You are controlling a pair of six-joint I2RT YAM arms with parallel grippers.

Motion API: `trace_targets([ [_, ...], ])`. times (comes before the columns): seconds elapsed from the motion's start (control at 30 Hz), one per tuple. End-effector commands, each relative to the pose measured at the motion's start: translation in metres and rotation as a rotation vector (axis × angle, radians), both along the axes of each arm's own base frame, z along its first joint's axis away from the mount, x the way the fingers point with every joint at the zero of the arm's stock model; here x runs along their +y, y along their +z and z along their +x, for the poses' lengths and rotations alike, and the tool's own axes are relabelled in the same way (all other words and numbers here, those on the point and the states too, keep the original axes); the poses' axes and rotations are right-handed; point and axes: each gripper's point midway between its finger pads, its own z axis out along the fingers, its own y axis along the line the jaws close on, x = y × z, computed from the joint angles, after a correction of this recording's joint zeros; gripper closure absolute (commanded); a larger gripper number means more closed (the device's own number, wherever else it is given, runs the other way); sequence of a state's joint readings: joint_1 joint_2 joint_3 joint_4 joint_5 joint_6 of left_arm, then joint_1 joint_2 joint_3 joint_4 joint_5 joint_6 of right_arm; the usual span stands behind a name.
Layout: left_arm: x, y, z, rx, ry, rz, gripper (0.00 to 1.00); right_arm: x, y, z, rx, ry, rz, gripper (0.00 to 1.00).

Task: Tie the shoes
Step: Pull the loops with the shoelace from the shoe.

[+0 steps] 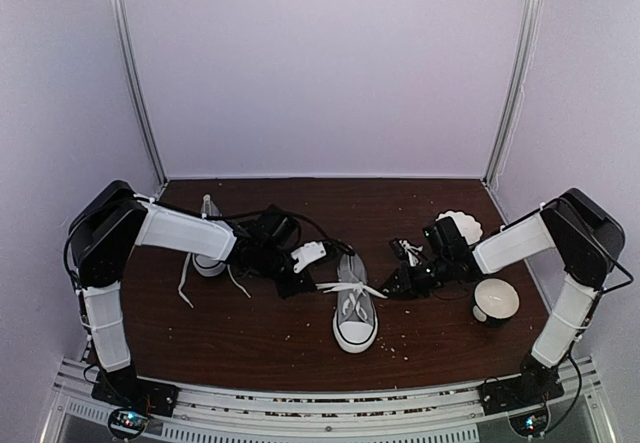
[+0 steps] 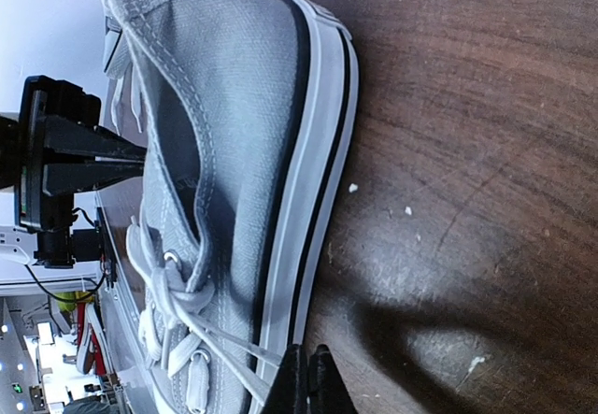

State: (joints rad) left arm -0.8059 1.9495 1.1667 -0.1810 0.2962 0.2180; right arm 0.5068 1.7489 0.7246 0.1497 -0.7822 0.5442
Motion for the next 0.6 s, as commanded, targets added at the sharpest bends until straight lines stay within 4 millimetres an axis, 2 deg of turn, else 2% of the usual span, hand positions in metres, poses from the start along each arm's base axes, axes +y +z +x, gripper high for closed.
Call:
trace_targets([
  [0.0, -0.008, 0.009, -0.013, 0.005, -0.050, -0.068, 1.00, -0.003, 0.000, 0.011, -0.001, -0.004, -0.039, 1.00],
  [0.1, -0.023, 0.021, -0.020, -0.002, -0.086, -0.119, 1.00, 0.003, 0.020, 0.023, -0.052, 0.009, -0.035, 0.98],
  [0.2, -0.028, 0.023, -0.024, 0.005, -0.108, -0.137, 1.00, 0.001, 0.033, 0.024, -0.083, 0.021, -0.048, 0.83],
  [0.23, -0.028, 0.024, -0.026, 0.007, -0.114, -0.141, 1.00, -0.003, 0.035, 0.023, -0.087, 0.019, -0.072, 0.73],
  [0.37, -0.026, 0.022, -0.028, 0.011, -0.119, -0.136, 1.00, -0.024, 0.044, 0.026, -0.153, -0.028, -0.195, 0.63],
  [0.47, -0.026, 0.022, -0.030, 0.013, -0.126, -0.138, 1.00, -0.042, 0.051, 0.031, -0.193, -0.100, -0.279, 0.58],
  [0.57, -0.026, 0.023, -0.029, 0.013, -0.123, -0.136, 1.00, -0.051, 0.068, 0.030, -0.278, -0.151, -0.372, 0.59],
])
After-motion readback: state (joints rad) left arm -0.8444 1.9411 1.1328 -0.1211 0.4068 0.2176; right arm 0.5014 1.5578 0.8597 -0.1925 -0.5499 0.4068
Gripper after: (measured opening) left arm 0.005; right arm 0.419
